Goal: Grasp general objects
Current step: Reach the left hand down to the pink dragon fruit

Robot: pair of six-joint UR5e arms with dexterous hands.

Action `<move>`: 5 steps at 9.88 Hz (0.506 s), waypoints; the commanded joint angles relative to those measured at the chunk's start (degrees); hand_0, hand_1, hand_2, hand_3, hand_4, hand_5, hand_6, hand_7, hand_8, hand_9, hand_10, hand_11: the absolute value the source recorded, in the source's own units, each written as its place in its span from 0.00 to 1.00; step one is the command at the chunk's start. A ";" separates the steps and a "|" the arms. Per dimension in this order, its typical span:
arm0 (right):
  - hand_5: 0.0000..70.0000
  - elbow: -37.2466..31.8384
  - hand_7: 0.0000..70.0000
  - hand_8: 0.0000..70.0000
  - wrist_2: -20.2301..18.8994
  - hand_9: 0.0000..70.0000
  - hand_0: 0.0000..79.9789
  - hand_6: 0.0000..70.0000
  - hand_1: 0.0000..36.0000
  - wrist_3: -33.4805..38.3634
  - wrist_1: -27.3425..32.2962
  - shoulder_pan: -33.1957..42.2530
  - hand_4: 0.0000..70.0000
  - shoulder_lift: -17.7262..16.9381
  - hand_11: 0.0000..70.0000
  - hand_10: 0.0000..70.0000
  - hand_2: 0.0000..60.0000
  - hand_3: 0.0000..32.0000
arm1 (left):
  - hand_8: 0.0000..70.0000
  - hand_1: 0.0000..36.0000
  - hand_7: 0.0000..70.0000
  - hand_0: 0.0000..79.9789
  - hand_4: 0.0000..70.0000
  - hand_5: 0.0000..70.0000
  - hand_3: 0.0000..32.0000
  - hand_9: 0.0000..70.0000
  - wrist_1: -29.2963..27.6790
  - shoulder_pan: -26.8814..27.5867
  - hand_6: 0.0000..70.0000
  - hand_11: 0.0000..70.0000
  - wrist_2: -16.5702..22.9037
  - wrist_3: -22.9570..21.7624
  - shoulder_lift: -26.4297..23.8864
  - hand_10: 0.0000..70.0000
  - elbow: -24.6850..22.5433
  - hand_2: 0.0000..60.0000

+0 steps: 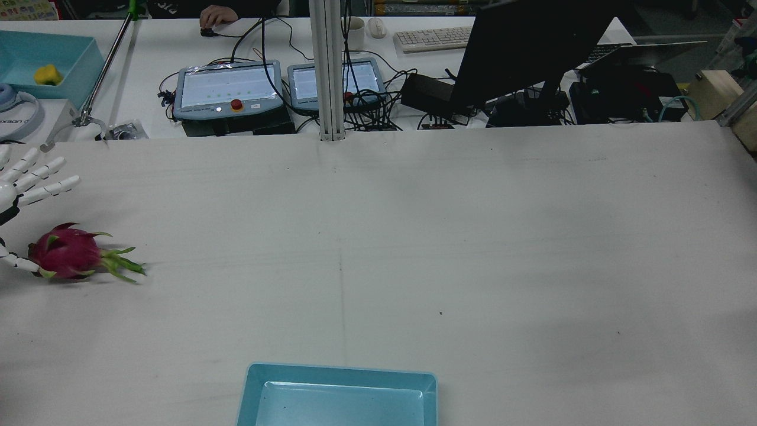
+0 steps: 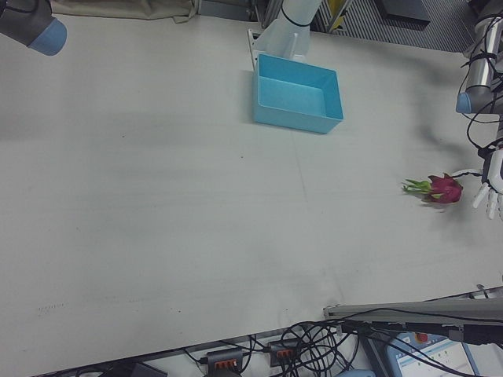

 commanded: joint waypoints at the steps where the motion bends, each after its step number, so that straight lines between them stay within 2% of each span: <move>1: 0.00 0.07 0.00 0.00 0.03 0.00 0.00 0.00 0.00 0.00 0.00 0.00 0.00 -0.02 0.00 0.00 0.00 0.00 | 0.00 0.94 0.07 0.76 0.00 0.00 1.00 0.00 3.27 1.56 0.00 0.00 0.17 2.32 -0.56 0.00 -0.57 0.31; 5: 0.00 0.07 0.00 0.00 0.03 0.00 0.00 0.00 0.00 0.00 0.00 0.00 0.00 -0.02 0.00 0.00 0.00 0.00 | 0.00 0.90 0.06 0.74 0.00 0.00 1.00 0.00 4.34 3.58 0.00 0.00 -0.18 2.50 -0.73 0.00 -0.66 0.26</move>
